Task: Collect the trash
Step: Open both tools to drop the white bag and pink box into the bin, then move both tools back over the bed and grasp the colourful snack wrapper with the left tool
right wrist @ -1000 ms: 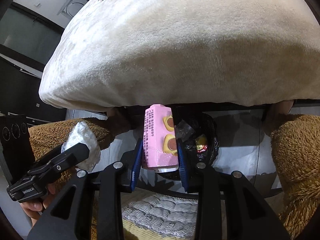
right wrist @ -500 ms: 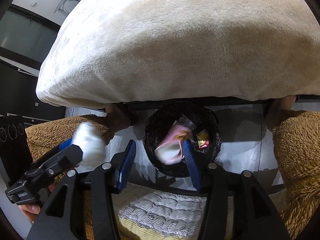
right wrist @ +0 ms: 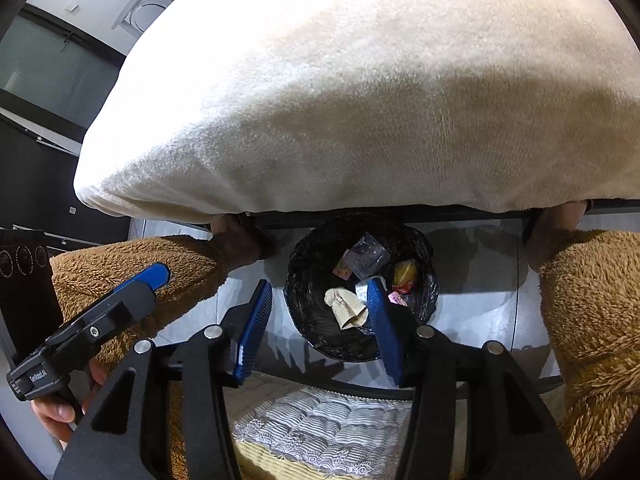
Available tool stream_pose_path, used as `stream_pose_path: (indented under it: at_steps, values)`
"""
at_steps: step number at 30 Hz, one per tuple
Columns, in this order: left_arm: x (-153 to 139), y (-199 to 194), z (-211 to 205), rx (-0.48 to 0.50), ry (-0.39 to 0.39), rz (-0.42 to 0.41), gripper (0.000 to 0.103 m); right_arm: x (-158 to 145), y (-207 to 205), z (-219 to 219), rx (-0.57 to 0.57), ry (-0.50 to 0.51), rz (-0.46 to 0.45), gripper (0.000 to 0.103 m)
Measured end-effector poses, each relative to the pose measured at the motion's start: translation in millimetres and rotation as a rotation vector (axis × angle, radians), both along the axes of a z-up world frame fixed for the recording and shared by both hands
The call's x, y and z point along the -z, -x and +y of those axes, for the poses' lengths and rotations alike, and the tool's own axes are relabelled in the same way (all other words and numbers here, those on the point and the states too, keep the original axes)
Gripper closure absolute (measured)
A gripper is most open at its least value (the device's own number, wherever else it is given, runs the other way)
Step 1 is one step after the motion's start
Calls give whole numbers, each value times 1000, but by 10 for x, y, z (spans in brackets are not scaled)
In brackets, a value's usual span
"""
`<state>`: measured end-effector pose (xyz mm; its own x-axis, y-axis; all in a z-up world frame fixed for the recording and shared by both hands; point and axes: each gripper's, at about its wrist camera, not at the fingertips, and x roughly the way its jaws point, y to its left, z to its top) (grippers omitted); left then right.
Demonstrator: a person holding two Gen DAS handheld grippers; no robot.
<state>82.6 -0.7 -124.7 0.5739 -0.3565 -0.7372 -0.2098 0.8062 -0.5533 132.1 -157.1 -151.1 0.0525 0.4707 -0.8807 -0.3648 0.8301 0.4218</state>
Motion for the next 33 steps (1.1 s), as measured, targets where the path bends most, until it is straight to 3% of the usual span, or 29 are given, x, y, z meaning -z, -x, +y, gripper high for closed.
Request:
stream_pose_path:
  at_steps: [5, 14, 24, 27, 31, 33]
  values:
    - [-153, 70, -5, 1, -29, -74, 35, -219, 45, -44, -18, -63, -86, 53]
    - [-525, 116, 60, 7, -125, -237, 35, -831, 219, -137, -35, -132, -421, 47]
    - [-886, -139, 285, -4, -241, -304, 35, -1121, -102, -119, -27, -163, -532, 35]
    - [-956, -251, 307, 1, -280, -315, 28, -1172, -247, -99, -18, -173, -534, 32]
    - [-1023, -436, 317, 26, -339, -320, 26, -1241, -382, -52, -34, -165, -567, 32]
    - [-1041, -542, 343, 28, -354, -315, 18, -1281, -445, -31, -53, -171, -580, 28]
